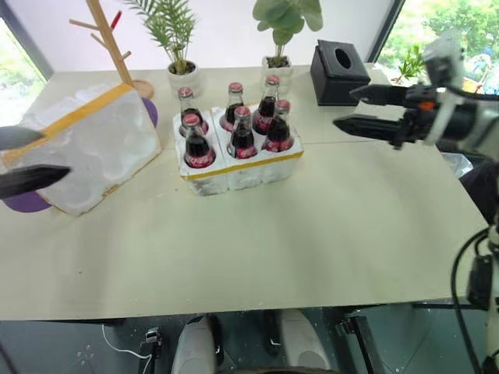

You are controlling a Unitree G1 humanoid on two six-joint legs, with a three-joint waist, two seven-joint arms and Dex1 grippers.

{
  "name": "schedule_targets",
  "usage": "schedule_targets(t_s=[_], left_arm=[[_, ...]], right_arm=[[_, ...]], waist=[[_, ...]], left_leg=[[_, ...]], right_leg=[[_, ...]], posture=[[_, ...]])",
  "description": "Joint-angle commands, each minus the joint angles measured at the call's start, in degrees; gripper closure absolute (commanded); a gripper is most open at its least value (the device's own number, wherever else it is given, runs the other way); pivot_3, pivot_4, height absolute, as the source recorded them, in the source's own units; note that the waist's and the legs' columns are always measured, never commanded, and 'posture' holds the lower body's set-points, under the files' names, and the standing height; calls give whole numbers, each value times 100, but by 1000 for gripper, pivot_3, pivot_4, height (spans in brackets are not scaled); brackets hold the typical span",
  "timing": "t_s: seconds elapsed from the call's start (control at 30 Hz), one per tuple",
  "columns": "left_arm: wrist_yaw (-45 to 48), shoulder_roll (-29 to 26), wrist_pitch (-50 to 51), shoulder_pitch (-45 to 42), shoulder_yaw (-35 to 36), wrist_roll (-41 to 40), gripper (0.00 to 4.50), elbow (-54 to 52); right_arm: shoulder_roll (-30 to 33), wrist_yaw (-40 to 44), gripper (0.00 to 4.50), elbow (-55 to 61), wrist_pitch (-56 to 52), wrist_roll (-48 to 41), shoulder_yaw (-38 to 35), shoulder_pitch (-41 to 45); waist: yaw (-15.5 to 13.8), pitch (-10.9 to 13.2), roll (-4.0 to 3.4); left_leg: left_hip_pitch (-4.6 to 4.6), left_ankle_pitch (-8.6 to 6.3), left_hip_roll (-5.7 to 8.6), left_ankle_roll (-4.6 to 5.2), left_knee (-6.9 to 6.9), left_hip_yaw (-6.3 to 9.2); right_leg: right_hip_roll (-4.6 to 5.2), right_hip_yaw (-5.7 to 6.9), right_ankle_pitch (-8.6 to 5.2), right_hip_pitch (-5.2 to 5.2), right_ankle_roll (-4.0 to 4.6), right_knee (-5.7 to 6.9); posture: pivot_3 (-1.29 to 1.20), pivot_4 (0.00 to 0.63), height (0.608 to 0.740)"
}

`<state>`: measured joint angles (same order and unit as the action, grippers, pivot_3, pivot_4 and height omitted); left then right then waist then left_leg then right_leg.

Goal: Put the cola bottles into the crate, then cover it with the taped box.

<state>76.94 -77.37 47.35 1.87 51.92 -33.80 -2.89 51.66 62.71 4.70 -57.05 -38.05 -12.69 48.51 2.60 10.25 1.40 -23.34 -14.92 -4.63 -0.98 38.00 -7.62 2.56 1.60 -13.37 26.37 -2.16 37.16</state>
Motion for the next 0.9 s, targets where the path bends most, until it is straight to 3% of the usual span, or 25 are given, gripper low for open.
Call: schedule_targets(t_s=[0.03, 0.13, 0.23, 0.33, 0.47, 0.63, 0.8, 0.9], left_arm=[[649, -465, -1649, 391, 10, 1239, 0, 1741], [533, -844, -2965, -116, -1067, 1650, 0, 3256], [395, -916, -3695, -1316, -2375, 2013, 0, 4274], [396, -555, -4054, -3096, -3661, 2709, 0, 5205], [353, -59, -4468, -4755, -4732, 3580, 0, 6297], [11, 455, -4678, -5991, -5450, 4316, 0, 7210], [-142, 730, -4815, -6316, -5723, 4660, 0, 7599], [-139, 801, -4867, -6347, -5782, 4750, 903, 7695]], right_arm=[[106, 363, 49, 614, -312, -1029, -476, 184], [49, 356, 49, 805, -398, -1423, -468, 251], [-6, 223, 49, 816, -330, -1483, -351, 287], [-43, 100, 49, 734, -212, -1407, -242, 333], [25, 29, 49, 743, -172, -1427, -211, 323], [222, -38, 49, 814, -221, -1535, -313, 293], [353, -237, 49, 941, -266, -1692, -462, 188], [398, -382, 0, 1057, -242, -1753, -550, 34]], waist=[[-3, 1, -5], [-25, 0, -4], [-74, -2, 0], [-149, -8, 14], [-220, -11, 20], [-201, -11, 27], [-163, -11, 27], [-168, -11, 28]], left_leg=[[1, 0, -1, 0, -1, -1], [-1, -1, -10, -2, -6, -4], [-12, -2, -8, -2, -10, -12], [-31, -2, -3, -1, -6, -25], [-40, -1, 1, 1, 9, -27], [-52, 0, -4, 2, 19, -20], [-56, -2, -7, 6, 21, -16], [-56, -2, -10, 6, 21, -13]], right_leg=[[0, 0, -2, 4, 8, 5], [3, 1, -11, 12, 25, 7], [14, 4, -11, 17, 26, -1], [17, 2, -9, 29, 23, -2], [10, 3, 4, 33, 2, 9], [5, 8, 6, 37, -3, 12], [2, 7, 8, 41, -7, 14], [-2, 9, 8, 44, -7, 22]], posture=[[0, 150, 740], [0, 150, 740], [0, 150, 740], [0, 150, 740], [0, 150, 740], [0, 150, 740], [0, 150, 740], [0, 150, 740]])
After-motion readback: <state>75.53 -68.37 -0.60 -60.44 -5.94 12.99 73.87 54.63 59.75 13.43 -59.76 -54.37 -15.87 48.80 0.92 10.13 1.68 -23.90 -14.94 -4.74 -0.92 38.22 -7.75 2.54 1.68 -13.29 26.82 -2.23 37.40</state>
